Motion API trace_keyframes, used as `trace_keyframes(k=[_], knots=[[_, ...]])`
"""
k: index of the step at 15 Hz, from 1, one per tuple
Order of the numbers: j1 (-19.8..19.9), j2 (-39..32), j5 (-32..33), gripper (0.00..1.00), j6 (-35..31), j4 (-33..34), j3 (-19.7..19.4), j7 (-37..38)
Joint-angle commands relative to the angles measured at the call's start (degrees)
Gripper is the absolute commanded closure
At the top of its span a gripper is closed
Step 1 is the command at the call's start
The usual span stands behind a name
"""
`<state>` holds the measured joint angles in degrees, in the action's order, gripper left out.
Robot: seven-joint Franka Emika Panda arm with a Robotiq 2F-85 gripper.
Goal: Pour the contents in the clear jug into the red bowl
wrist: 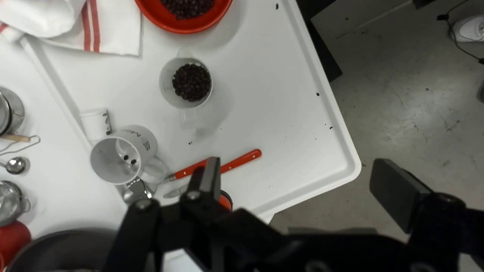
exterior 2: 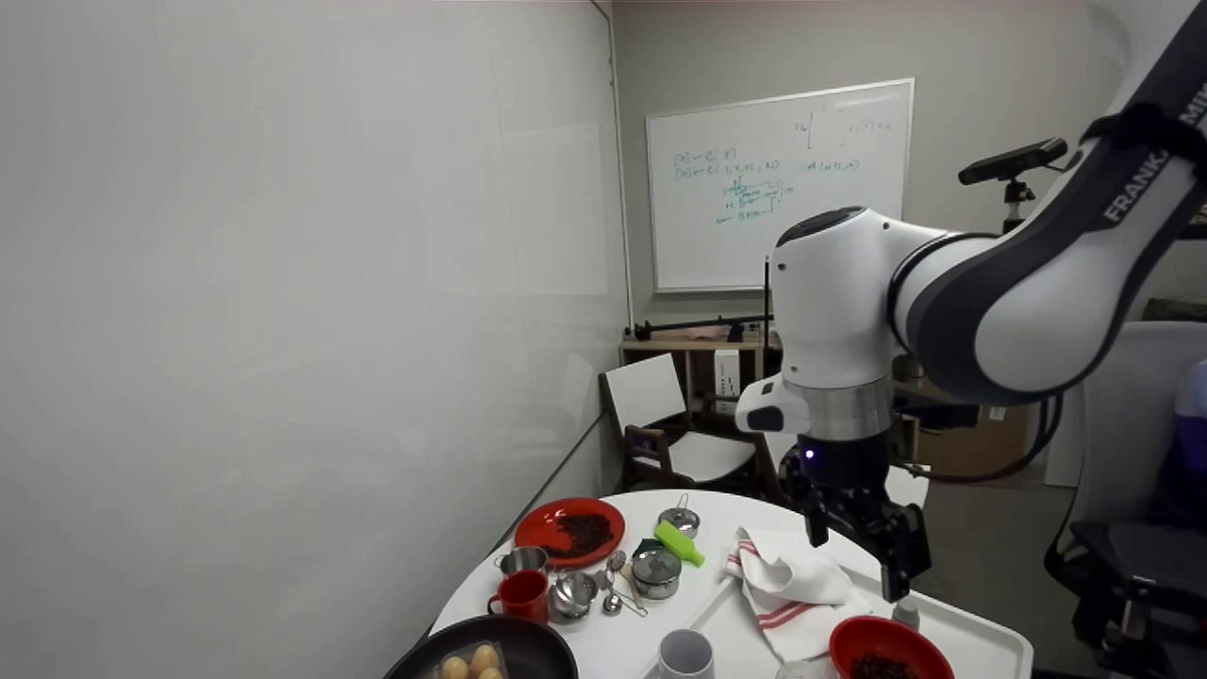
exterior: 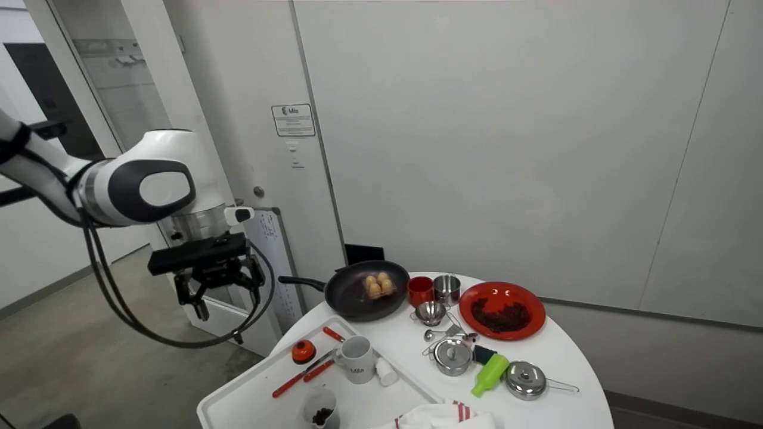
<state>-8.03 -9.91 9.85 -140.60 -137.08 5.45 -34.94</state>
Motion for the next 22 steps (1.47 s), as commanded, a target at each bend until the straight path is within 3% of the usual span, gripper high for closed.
trace_keyframes(k=[1,3,8,13,22], knots=[[0.16,-9.57,5.98,0.00,-0.91,8.26,0.85,0.59],[-2.14,-13.90,16.05,0.00,-0.37,11.80,-1.75,7.06],[-3.76,-25.10,25.63,0.00,0.40,20.54,-4.46,14.16],[-4.84,-35.65,28.48,0.00,2.85,30.10,-6.51,18.95],[-2.51,-46.51,25.64,0.00,8.52,40.28,-5.79,17.98]])
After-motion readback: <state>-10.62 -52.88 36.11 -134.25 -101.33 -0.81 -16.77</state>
